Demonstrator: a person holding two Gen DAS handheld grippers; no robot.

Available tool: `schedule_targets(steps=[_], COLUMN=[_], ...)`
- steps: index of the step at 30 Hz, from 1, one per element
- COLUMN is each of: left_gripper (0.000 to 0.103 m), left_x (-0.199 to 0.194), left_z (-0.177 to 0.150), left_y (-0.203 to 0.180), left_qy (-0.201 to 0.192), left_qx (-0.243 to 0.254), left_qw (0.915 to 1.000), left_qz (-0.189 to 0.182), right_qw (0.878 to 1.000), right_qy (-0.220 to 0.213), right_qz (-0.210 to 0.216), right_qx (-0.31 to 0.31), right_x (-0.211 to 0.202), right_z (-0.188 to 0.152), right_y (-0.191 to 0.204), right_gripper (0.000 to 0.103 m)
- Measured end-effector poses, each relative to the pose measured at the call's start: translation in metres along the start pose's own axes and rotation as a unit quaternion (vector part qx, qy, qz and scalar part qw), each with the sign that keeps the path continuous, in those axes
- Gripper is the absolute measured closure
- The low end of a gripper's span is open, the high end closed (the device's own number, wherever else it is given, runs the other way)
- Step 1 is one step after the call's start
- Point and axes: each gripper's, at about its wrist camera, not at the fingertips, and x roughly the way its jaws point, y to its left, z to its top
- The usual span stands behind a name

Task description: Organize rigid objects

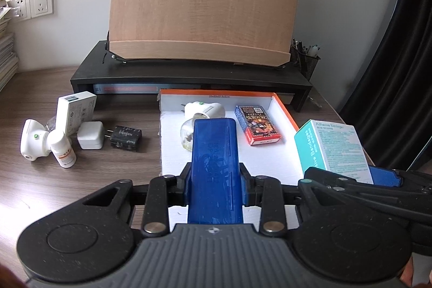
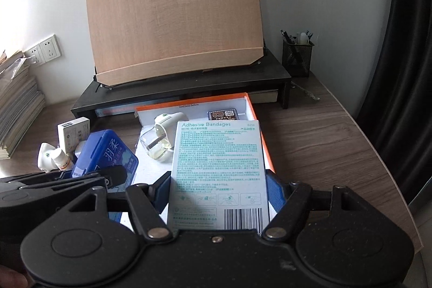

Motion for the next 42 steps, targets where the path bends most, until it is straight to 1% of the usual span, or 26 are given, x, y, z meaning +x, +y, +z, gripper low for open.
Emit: schedule_targets(steps=[8,19,28,42], left_gripper=[0.07,0.07,0.07,0.07], left_x=[-0.001,-0.005,-0.006,-0.001], left_z=[-0.002,-0.005,-0.005,-0.004], left_y=[-0.015,-0.024,-0.025,-0.016], left_qy=[-0.005,-0.011,-0.011,-0.003], left_qx=[0.002,-0.008,-0.02,-0.015], left_qw=[1.0,0.9998,0.9994,0.9996], left_qz=[0.003,0.012,0.025,0.025], right_qw=[1.0,1.0,0.999,0.999], right_qy=[0.001,0.004,0.007,0.015], right_qz=[0.007,0.021,0.03,0.031], right_qx=[0.001,-0.007,-0.017,-0.01], right_x=[-0.004,-0.005,-0.004,0.006], right_z=[-0.003,-0.003,-0.001,0.003], right_y=[-0.014,-0.023,-0.026,-0.017], right_gripper=[0.019,0.019,0.019,0.019])
